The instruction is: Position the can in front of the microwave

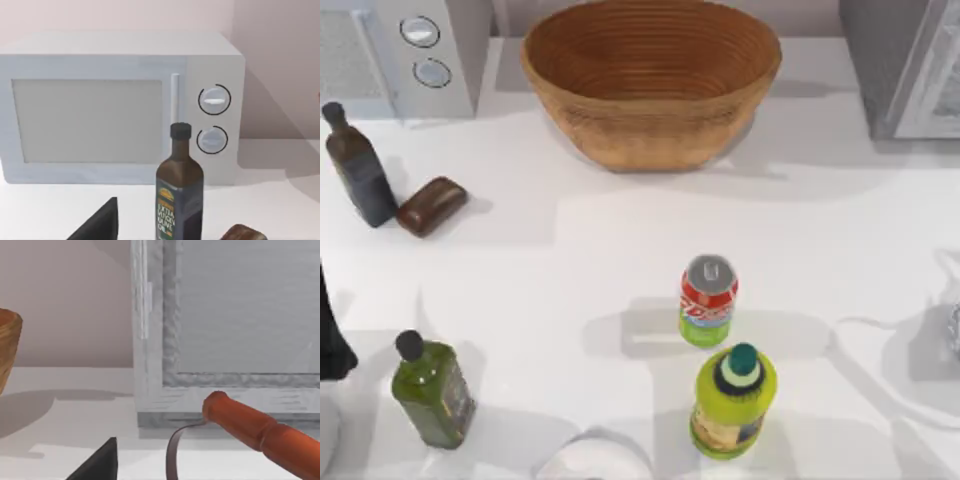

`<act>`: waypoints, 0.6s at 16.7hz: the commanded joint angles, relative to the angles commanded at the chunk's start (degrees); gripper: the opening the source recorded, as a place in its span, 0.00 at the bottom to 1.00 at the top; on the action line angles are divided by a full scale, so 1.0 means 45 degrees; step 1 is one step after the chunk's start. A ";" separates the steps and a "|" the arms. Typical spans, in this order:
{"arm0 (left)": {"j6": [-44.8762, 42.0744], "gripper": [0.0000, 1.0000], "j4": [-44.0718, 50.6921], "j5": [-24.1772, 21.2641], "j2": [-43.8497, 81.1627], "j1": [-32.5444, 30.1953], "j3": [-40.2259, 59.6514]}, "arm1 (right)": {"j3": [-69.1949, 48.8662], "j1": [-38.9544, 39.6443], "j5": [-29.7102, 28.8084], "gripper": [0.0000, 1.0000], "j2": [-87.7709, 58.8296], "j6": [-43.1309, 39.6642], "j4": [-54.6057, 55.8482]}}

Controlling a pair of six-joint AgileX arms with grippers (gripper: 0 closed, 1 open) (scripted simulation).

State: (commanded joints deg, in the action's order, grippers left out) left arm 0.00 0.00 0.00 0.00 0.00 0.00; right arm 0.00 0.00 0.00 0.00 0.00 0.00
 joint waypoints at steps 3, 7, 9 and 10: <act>-0.0014 1.00 0.0070 -0.0017 0.0045 -0.0037 0.0293 | 0.0000 0.0000 0.0000 1.00 0.0000 0.0000 0.0000; -0.0171 1.00 0.1235 0.0120 0.1805 -0.0467 0.1734 | 0.0000 0.0000 0.0000 1.00 0.0000 0.0000 0.0000; -0.0265 1.00 0.2313 0.0238 0.3407 -0.0858 0.2938 | 0.0000 0.0000 0.0000 1.00 0.0000 0.0000 0.0000; -0.0309 1.00 0.2943 0.0302 0.4337 -0.1094 0.3630 | 0.0000 0.0000 0.0000 1.00 0.0000 0.0000 0.0000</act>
State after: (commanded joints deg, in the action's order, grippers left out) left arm -1.39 13.24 1.36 19.51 -4.92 16.33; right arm 0.00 0.00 0.00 0.00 0.00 0.00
